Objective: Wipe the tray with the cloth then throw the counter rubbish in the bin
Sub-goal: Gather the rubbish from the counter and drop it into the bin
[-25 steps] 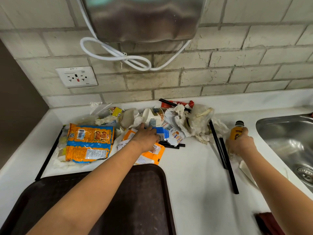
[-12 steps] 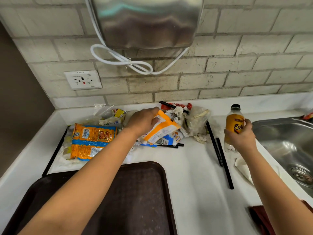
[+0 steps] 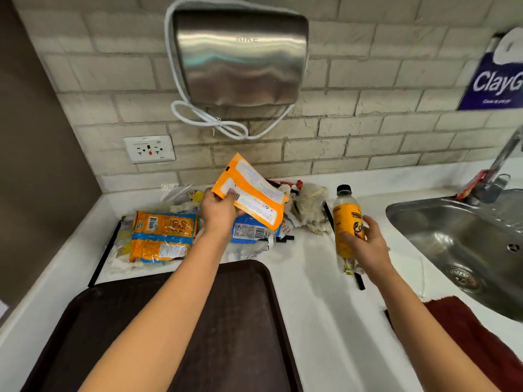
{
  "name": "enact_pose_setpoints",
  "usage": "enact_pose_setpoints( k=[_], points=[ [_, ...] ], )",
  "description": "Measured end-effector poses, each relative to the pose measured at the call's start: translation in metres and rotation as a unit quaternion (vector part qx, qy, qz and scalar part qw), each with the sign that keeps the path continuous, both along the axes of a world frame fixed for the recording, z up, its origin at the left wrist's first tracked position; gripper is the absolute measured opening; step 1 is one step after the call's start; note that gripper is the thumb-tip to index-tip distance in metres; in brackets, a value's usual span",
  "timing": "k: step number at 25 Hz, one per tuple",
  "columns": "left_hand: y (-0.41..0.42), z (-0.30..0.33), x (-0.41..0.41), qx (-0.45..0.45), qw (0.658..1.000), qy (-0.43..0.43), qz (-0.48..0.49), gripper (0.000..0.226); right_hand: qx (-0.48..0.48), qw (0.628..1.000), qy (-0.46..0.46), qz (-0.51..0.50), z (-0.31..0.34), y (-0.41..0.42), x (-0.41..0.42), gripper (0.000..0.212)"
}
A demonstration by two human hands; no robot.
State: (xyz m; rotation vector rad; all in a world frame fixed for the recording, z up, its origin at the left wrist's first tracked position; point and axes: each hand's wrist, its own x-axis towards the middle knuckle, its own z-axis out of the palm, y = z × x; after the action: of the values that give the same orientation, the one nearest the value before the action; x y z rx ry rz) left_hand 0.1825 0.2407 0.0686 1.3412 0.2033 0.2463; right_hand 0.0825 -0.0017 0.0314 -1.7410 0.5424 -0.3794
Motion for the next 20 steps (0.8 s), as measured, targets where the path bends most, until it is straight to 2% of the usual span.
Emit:
enact_pose_setpoints(
  k=[5, 8, 10, 13, 15, 18, 20],
  points=[
    [0.002, -0.004, -0.058, -0.144, 0.989, 0.016, -0.018, 0.016, 0.041, 0.999, -0.006, 0.002, -0.004, 0.019, -0.05, 0.068],
    [0.003, -0.006, -0.074, -0.182, 0.983, 0.021, -0.016, 0.028, 0.037, 0.999, -0.007, -0.011, -0.012, 0.029, -0.081, 0.066],
    [0.001, -0.01, -0.08, -0.208, 0.977, 0.043, -0.018, 0.026, 0.052, 0.998, -0.003, -0.021, -0.019, 0.038, -0.098, 0.065],
    [-0.008, -0.02, -0.087, -0.211, 0.974, 0.079, -0.018, 0.019, 0.126, 0.992, 0.004, -0.002, -0.029, 0.044, -0.11, 0.06],
    [-0.016, -0.025, -0.092, -0.221, 0.97, 0.098, -0.015, 0.026, 0.182, 0.983, 0.001, 0.029, -0.029, 0.047, -0.112, 0.054],
    [-0.025, -0.033, -0.092, -0.229, 0.967, 0.11, -0.016, 0.031, 0.257, 0.963, -0.025, 0.082, -0.032, 0.041, -0.107, 0.062],
    [-0.03, -0.037, -0.086, -0.242, 0.963, 0.114, -0.02, 0.033, 0.299, 0.943, -0.039, 0.142, -0.032, 0.035, -0.098, 0.074]
  ],
)
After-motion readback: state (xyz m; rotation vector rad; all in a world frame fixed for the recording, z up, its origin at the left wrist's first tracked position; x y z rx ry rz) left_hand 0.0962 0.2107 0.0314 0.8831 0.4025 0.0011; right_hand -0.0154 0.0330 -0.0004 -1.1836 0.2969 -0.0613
